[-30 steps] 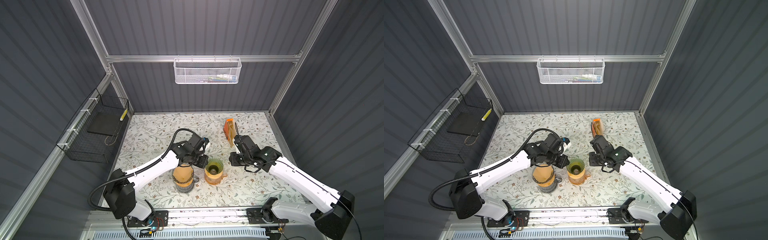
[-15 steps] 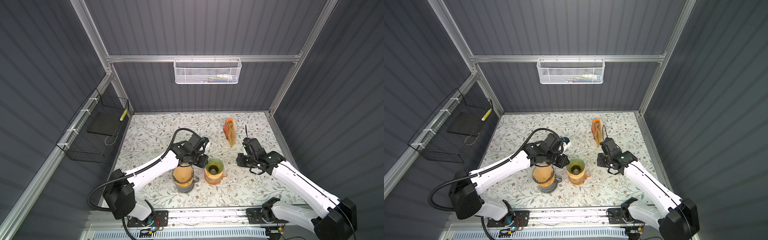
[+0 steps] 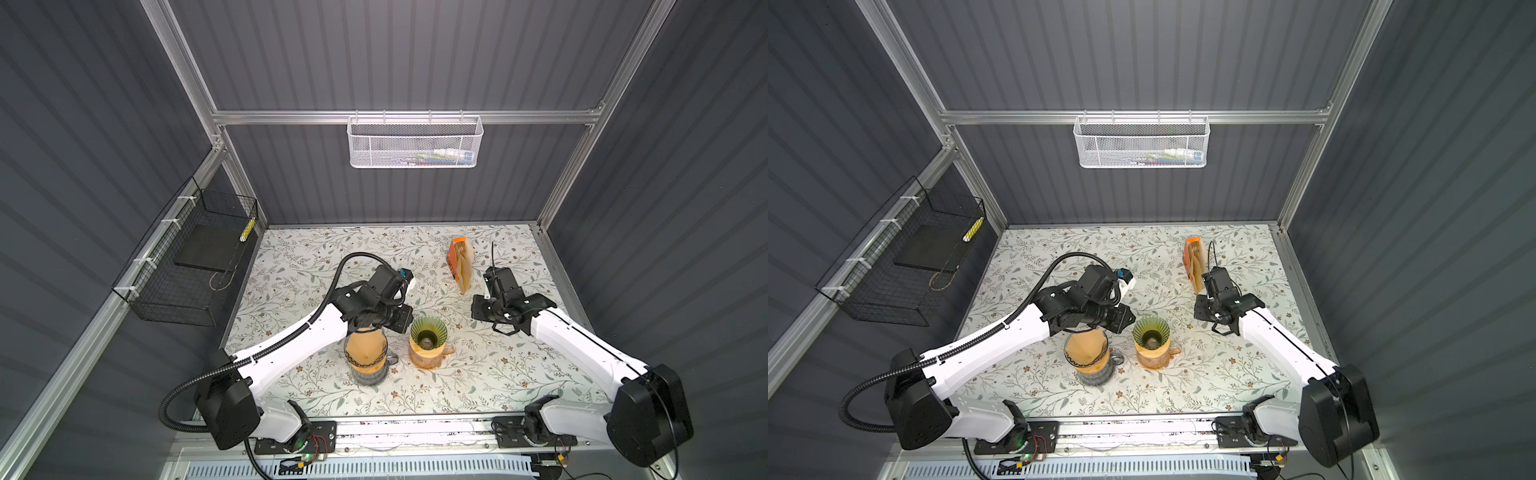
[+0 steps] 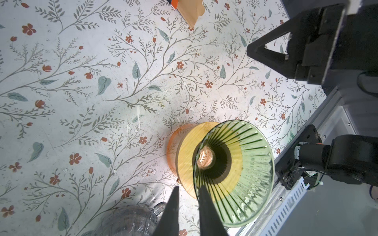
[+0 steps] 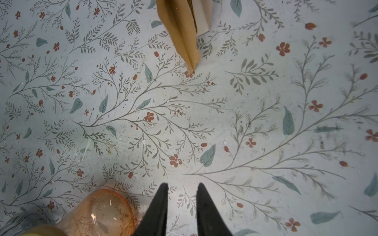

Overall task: Place the coffee filter in the dripper
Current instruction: 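Move the right gripper away toward the COFFEE filter box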

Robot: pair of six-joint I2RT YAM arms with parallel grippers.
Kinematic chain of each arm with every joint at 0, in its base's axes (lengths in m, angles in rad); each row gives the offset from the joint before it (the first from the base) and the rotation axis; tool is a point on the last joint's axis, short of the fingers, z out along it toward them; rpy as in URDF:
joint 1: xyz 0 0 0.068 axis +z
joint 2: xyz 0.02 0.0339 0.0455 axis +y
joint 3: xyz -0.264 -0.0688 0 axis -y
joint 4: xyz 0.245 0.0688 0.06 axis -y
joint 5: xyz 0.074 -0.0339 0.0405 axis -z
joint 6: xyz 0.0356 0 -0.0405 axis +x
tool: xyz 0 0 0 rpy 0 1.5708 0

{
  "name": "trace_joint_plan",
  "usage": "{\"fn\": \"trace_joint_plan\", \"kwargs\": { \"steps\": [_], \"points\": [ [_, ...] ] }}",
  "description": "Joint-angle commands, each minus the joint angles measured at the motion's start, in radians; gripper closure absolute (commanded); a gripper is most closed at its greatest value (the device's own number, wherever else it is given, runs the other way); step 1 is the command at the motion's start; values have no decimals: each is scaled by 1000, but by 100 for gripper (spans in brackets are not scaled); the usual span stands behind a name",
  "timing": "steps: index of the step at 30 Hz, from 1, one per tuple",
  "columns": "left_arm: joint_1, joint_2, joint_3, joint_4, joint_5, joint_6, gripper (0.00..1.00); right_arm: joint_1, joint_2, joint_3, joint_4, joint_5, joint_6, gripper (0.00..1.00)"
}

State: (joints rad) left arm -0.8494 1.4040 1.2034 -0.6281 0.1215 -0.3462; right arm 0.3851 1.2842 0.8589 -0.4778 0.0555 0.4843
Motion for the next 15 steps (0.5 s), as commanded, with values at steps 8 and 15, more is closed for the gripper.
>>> {"fn": "trace_joint_plan", "kwargs": {
  "steps": [8,15],
  "points": [
    [0,-44,43,-9,-108,-12,80,-35,203,144,123,-34,-38,71],
    [2,-45,27,64,-130,-29,80,-63,335,246,140,-62,-45,72]
  ]
}}
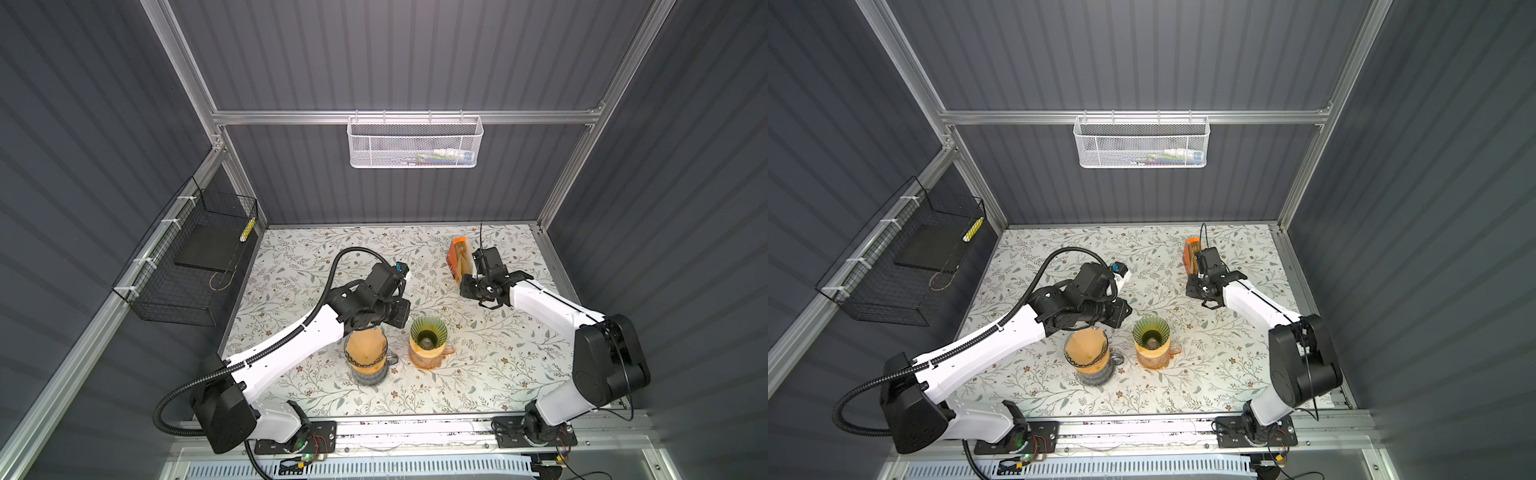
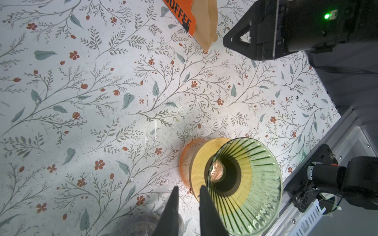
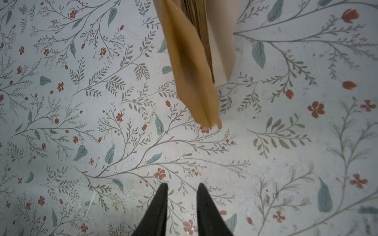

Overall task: Place the coffee filter in the dripper
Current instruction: 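Move the right gripper away toward the COFFEE filter box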

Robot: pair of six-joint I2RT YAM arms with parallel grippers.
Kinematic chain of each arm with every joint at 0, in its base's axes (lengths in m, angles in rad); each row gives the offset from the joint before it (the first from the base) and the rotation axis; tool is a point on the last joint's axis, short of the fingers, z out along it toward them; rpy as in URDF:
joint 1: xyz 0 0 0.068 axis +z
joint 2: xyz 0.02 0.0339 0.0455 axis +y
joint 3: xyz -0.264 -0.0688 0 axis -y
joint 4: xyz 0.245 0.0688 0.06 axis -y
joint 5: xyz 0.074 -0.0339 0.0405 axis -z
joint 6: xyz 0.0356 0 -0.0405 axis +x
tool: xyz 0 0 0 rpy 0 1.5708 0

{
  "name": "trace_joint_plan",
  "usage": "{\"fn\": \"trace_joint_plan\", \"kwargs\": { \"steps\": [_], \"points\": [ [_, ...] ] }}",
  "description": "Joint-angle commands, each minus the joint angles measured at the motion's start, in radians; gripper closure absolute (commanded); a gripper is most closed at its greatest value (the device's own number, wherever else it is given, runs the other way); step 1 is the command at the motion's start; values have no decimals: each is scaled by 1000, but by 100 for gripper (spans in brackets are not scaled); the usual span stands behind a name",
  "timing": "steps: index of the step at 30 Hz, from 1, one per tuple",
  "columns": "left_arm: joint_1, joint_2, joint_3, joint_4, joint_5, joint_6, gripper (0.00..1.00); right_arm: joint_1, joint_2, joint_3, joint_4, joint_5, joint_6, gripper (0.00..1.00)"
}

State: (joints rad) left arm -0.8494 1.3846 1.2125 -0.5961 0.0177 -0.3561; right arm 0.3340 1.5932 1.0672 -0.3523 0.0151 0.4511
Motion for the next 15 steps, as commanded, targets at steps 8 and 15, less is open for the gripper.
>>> {"fn": "trace_joint_plan", "kwargs": {
  "steps": [8,15],
  "points": [
    [5,-43,-2,41,-42,-21,80,-36,118,105,27,-40,-10,71],
    [13,-56,-13,35,-39,-20,80,-44,168,141,27,-37,-16,72]
  ]
}}
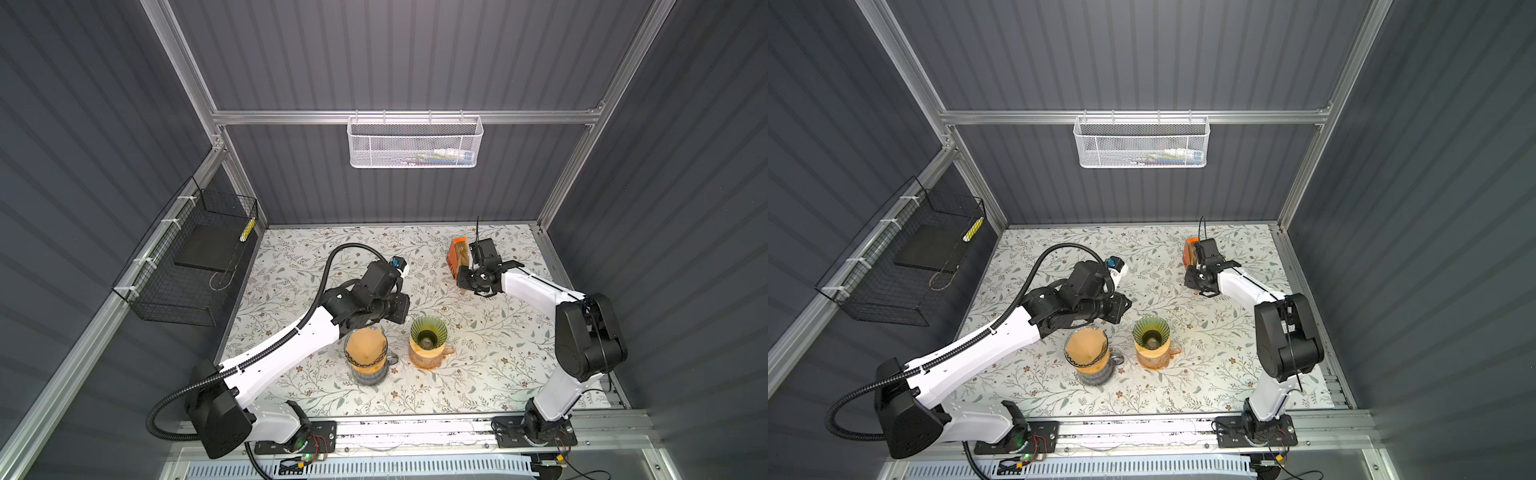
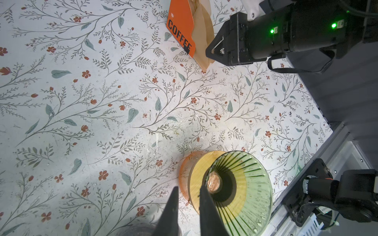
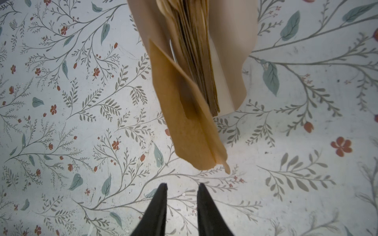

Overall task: Place the coffee filter in the dripper
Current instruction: 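Move the right gripper away toward the COFFEE filter box, then pinch the outermost paper filter from the COFFEE box with the right gripper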

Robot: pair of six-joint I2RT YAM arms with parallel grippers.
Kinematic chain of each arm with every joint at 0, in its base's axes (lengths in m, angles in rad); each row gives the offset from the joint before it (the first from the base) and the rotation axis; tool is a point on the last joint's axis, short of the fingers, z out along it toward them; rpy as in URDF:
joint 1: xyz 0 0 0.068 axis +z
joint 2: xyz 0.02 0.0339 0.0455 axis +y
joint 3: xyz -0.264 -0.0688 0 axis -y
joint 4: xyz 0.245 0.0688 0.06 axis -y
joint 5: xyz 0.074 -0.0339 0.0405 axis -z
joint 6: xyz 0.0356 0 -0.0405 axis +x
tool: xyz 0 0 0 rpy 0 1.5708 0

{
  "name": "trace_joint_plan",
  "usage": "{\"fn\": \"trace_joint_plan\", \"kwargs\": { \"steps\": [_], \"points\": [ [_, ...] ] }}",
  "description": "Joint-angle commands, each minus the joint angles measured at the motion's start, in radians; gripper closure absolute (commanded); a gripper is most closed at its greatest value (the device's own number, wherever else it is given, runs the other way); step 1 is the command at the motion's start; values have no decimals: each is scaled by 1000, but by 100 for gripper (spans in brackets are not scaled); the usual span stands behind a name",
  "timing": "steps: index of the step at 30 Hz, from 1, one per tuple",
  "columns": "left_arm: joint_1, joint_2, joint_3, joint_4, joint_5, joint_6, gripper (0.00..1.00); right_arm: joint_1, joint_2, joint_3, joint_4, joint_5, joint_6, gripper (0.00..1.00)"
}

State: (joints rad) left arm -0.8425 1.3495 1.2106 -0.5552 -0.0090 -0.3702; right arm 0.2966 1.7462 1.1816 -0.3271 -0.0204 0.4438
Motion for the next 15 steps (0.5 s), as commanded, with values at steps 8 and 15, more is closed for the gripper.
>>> {"fn": "trace_joint_plan", "kwargs": {
  "steps": [8,15],
  "points": [
    [9,-17,-7,-3,-3,0,80,-13,51,53,3,7,-10,73],
    [12,-13,-5,-3,0,4,80,-16,81,77,0,16,-17,73]
  ]
}}
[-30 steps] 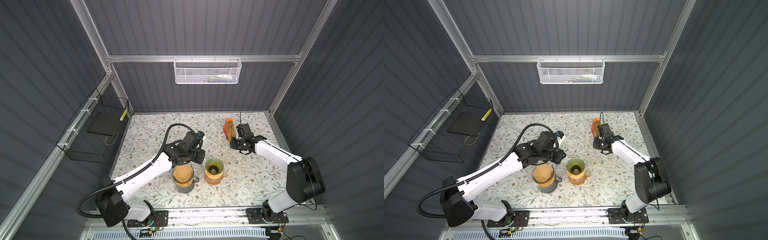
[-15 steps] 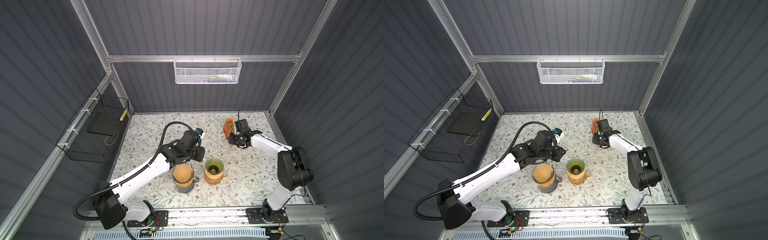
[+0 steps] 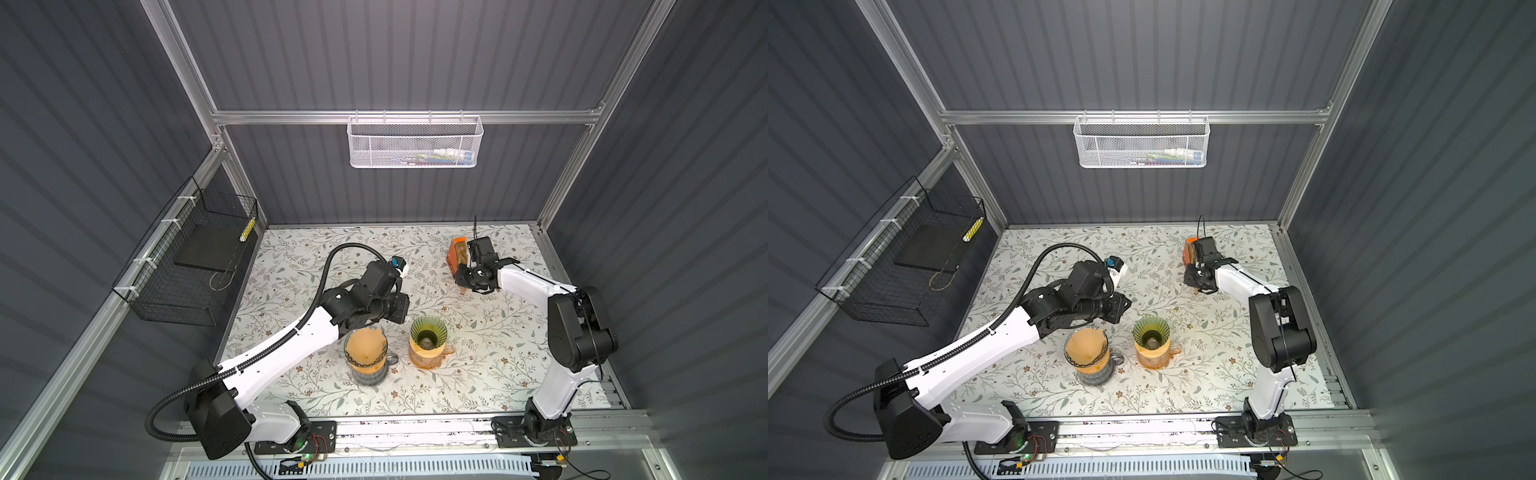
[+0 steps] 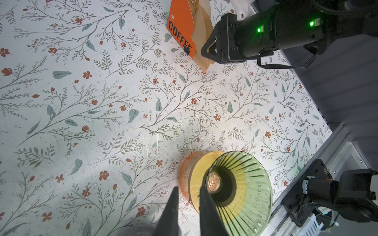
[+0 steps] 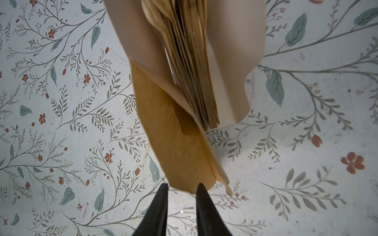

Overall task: Place the coffee filter in the dripper
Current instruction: 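Pinch the outermost paper filter from the COFFEE box with the right gripper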

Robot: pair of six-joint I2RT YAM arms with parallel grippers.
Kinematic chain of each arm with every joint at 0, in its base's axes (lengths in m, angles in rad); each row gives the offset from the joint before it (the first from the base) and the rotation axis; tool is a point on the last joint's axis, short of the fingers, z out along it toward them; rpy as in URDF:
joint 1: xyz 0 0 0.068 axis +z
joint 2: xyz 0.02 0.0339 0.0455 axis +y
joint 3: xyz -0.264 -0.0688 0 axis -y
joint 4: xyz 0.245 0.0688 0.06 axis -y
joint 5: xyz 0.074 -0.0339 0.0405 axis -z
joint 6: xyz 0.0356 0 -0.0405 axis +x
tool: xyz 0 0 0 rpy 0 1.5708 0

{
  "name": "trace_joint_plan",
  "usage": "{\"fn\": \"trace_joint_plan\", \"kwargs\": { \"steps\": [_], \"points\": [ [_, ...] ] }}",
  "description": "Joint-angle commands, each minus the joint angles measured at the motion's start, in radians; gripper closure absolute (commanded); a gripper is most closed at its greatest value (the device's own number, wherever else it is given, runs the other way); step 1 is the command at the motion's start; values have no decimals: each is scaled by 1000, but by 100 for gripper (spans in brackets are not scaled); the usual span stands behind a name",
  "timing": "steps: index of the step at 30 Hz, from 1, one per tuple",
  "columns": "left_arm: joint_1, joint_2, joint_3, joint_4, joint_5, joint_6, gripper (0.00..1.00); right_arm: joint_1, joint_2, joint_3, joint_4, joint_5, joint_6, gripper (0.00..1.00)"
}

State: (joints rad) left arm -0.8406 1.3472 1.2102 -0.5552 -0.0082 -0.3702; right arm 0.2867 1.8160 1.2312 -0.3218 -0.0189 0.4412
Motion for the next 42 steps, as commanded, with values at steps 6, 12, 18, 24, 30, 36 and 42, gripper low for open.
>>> {"fn": "trace_joint_plan", "kwargs": {
  "steps": [6,12,18,24,30,36,42],
  "points": [
    [11,-6,-9,-2,1,4,80,-7,25,43,-7,18,-16,74],
    [14,-3,-13,2,3,4,80,-7,38,54,-10,25,-21,75],
    [19,3,-11,5,9,4,80,-9,51,62,-13,32,-21,78],
    [21,9,-10,5,10,8,80,-9,60,68,-13,36,-23,81],
    [25,10,-13,6,15,11,80,-9,50,61,-14,39,-22,88],
    [26,3,-17,15,19,6,80,-9,31,47,-16,56,-23,97],
    [26,3,-18,38,40,-4,80,-9,11,26,-15,73,-20,100]
  ]
}}
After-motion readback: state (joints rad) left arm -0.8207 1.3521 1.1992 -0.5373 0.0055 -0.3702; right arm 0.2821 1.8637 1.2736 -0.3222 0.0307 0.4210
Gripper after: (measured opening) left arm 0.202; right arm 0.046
